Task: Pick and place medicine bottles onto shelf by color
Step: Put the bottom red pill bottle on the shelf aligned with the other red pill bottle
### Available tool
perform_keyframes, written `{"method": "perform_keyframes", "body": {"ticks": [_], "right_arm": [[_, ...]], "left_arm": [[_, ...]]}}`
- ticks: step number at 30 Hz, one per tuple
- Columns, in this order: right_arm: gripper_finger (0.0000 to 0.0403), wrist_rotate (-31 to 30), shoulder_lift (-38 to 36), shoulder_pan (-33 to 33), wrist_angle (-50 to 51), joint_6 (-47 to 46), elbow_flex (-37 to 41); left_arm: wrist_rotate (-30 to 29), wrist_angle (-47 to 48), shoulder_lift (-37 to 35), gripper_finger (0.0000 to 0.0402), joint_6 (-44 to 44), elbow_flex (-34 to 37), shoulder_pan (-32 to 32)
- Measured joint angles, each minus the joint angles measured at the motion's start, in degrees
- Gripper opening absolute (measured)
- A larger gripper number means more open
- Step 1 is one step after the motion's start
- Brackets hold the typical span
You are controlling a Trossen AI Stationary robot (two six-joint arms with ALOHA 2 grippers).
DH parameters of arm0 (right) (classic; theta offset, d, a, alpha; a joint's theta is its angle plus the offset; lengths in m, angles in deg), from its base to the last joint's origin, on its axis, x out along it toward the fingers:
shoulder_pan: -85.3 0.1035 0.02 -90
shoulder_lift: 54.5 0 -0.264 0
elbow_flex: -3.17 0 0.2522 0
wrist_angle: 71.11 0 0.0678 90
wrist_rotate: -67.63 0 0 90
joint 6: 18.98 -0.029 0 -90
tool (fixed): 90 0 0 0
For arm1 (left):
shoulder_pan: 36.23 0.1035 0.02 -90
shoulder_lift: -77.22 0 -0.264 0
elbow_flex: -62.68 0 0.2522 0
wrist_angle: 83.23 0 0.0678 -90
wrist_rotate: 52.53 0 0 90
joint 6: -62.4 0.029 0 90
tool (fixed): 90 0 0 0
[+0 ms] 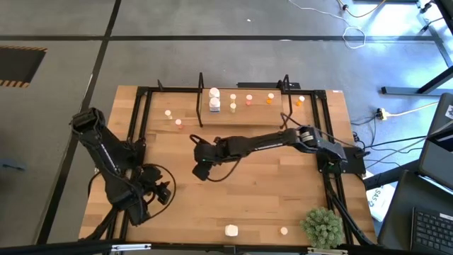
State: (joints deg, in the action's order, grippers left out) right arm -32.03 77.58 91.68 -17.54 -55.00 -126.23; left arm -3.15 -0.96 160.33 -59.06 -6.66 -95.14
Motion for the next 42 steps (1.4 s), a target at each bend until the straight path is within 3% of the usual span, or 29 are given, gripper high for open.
{"method": "perform_keyframes", "body": {"ticks": [8, 42], "right_arm": [[0.0135, 1.88, 3.12, -1.99, 3.45, -4.02, -1.18], [0.0135, 8.30, 8.87, -1.73, -6.35, -2.63, -1.11]], "left_arm": [[-0.20, 0.00, 0.02, 0.0193, -4.09, 0.00, -2.82], [-0.22, -0.24, 0.02, 0.0193, -4.51, 0.00, -2.71]]}}
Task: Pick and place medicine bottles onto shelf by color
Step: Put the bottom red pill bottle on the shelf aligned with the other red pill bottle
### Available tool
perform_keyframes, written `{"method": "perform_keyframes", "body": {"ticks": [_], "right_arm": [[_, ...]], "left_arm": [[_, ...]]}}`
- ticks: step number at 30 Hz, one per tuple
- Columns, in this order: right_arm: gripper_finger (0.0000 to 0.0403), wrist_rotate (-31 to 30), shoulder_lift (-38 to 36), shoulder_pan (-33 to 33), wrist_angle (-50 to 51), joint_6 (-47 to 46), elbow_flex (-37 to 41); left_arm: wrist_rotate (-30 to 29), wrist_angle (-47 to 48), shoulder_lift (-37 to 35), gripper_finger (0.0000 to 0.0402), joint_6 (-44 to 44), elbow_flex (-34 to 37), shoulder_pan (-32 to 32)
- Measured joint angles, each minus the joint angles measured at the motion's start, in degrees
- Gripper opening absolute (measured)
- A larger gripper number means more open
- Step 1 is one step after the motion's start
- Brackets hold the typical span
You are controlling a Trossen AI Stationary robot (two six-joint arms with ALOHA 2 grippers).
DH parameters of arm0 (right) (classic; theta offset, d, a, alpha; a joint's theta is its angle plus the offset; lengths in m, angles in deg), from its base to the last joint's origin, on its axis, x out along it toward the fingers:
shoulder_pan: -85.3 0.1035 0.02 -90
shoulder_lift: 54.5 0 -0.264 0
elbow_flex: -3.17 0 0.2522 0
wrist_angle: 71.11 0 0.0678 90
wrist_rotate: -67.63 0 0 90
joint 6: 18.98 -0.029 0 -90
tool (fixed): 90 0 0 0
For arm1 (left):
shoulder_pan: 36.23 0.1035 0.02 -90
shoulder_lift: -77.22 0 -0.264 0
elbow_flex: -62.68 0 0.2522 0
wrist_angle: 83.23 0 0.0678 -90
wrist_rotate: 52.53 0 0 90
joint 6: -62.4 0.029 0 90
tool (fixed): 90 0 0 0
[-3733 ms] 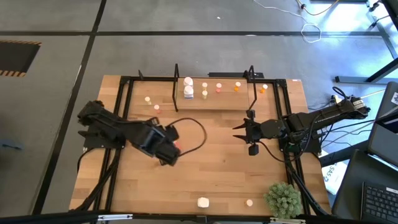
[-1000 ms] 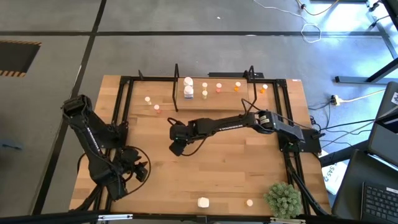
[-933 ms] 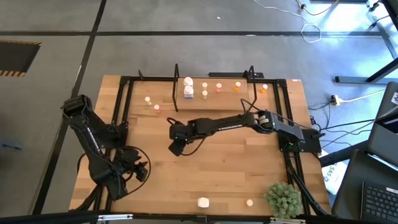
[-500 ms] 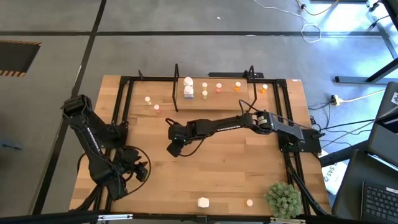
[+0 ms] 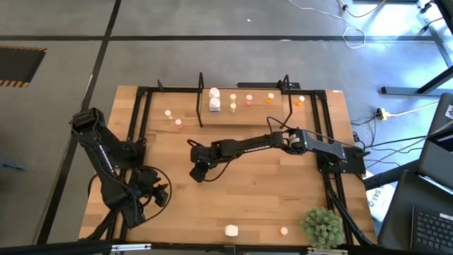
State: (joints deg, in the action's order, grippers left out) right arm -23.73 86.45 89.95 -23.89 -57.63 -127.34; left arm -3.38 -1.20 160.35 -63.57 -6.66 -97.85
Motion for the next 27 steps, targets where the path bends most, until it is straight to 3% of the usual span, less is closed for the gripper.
{"method": "perform_keyframes", "body": {"ticks": [27], "right_arm": [[0.0135, -2.02, 2.31, -0.28, -2.94, 6.05, -0.17]], "left_arm": [[0.01, 0.00, 0.00, 0.0193, 0.44, 0.02, 0.00]]}}
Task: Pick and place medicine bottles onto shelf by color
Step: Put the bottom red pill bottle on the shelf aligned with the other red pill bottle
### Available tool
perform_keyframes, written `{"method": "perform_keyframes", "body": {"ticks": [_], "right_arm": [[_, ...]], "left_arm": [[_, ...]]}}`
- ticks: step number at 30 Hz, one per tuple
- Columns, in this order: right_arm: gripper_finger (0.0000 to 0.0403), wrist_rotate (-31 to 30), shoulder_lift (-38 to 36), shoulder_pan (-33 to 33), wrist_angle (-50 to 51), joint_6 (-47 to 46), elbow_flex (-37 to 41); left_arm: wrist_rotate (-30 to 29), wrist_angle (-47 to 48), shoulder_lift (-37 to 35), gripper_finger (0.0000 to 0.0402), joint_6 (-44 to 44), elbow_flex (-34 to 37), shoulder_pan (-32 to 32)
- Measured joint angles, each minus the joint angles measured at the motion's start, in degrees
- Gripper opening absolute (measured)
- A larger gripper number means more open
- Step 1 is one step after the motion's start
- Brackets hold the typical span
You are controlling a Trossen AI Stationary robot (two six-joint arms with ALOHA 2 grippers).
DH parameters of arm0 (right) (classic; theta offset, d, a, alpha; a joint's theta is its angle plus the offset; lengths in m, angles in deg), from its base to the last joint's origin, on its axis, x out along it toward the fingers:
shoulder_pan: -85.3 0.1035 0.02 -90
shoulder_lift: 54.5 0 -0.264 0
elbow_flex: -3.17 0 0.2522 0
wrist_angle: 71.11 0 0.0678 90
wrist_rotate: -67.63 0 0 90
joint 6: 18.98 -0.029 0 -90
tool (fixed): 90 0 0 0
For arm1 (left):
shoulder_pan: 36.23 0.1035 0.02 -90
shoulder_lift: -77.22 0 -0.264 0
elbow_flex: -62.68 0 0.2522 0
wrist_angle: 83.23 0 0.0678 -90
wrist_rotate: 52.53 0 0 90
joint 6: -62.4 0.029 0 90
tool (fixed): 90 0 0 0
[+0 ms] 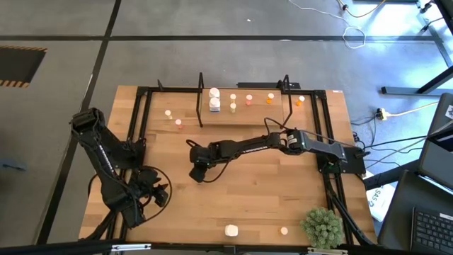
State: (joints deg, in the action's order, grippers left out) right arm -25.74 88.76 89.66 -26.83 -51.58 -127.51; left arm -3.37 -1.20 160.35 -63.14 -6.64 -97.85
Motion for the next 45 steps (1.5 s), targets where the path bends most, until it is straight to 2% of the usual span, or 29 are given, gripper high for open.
{"method": "perform_keyframes", "body": {"ticks": [10, 14, 21, 35, 38, 45], "right_arm": [[0.0098, -2.15, 0.16, -0.02, -0.78, 1.43, 0.03], [0.0101, -2.48, 0.22, -0.07, -1.34, 2.91, 0.09], [0.0112, -3.59, 0.33, 0.40, -2.72, 11.65, 0.20], [0.0113, -4.71, -3.44, 4.78, -1.01, 17.31, 0.26], [0.0113, -7.68, -5.40, 5.33, 0.35, 18.94, 0.18], [0.0113, -21.20, -10.51, 7.25, 7.11, 22.22, 0.20]], "left_arm": [[0.00, 0.00, 0.00, 0.0193, 0.02, -0.02, 0.00], [0.00, 0.02, 0.00, 0.0193, 0.07, -0.02, 0.00], [0.01, 0.02, 0.00, 0.0193, 0.07, -0.02, 0.00], [1.55, 0.02, 0.00, 0.0193, 0.04, -0.02, -0.02], [1.55, 0.02, 0.00, 0.0193, -0.17, -0.02, 0.00], [1.55, 0.02, -0.02, 0.0193, -0.37, 0.00, -0.02]]}}
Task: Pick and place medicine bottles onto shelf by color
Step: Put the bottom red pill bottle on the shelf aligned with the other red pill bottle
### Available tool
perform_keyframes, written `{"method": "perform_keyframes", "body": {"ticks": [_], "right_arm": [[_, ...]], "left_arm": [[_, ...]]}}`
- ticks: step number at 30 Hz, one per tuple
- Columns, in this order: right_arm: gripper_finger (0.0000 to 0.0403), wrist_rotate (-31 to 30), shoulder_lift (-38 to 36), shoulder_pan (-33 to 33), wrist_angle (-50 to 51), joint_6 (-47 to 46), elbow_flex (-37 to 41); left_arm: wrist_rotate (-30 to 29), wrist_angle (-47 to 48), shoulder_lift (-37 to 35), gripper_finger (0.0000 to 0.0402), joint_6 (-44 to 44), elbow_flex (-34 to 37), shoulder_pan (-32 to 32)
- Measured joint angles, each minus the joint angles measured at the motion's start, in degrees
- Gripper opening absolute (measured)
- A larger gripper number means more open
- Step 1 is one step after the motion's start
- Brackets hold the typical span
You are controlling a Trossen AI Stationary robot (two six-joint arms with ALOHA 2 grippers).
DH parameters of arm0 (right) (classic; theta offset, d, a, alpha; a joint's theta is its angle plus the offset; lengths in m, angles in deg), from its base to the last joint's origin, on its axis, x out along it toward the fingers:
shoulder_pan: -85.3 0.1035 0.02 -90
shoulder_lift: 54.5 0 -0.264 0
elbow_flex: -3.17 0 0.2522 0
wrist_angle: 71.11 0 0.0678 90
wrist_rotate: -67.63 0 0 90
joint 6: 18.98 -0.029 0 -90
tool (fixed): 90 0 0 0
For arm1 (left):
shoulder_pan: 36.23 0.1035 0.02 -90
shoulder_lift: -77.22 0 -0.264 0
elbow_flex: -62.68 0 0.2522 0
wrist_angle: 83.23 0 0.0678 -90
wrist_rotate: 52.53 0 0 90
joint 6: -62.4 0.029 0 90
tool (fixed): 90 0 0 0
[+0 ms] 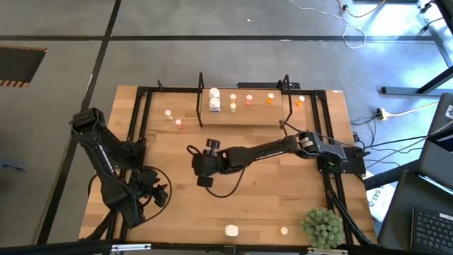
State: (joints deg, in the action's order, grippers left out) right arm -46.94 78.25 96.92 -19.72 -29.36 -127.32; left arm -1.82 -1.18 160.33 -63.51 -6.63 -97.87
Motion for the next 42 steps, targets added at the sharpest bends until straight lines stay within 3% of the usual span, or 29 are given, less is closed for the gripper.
{"method": "perform_keyframes", "body": {"ticks": [3, 12, 20, 27, 33, 42], "right_arm": [[0.0113, -3.79, -1.47, 0.72, 1.82, 0.21, 0.00], [0.0113, -4.24, -6.79, 1.42, 6.49, 0.28, 0.00], [0.0113, -4.44, -15.45, 1.40, 15.36, 0.21, -0.02], [0.0113, -8.72, -23.61, 2.05, 18.32, -1.96, -0.04], [0.0113, -17.78, -27.71, 3.57, 25.79, -8.57, -0.11], [0.0113, -28.06, -32.68, 7.26, 43.09, -28.79, -0.11]], "left_arm": [[-0.01, 0.01, 0.00, 0.0193, 0.02, 0.00, 0.01], [-0.63, 0.24, 0.00, 0.0193, 0.48, 0.00, 0.00], [-11.94, 2.40, 0.00, 0.0193, 7.12, 0.00, 1.50], [-12.22, 4.74, 0.00, 0.0193, 12.55, 0.00, 6.99], [-12.48, 4.73, 0.00, 0.0193, 19.04, -0.01, 11.14], [-14.28, 4.78, 0.00, 0.0193, 27.72, 0.00, 18.95]]}}
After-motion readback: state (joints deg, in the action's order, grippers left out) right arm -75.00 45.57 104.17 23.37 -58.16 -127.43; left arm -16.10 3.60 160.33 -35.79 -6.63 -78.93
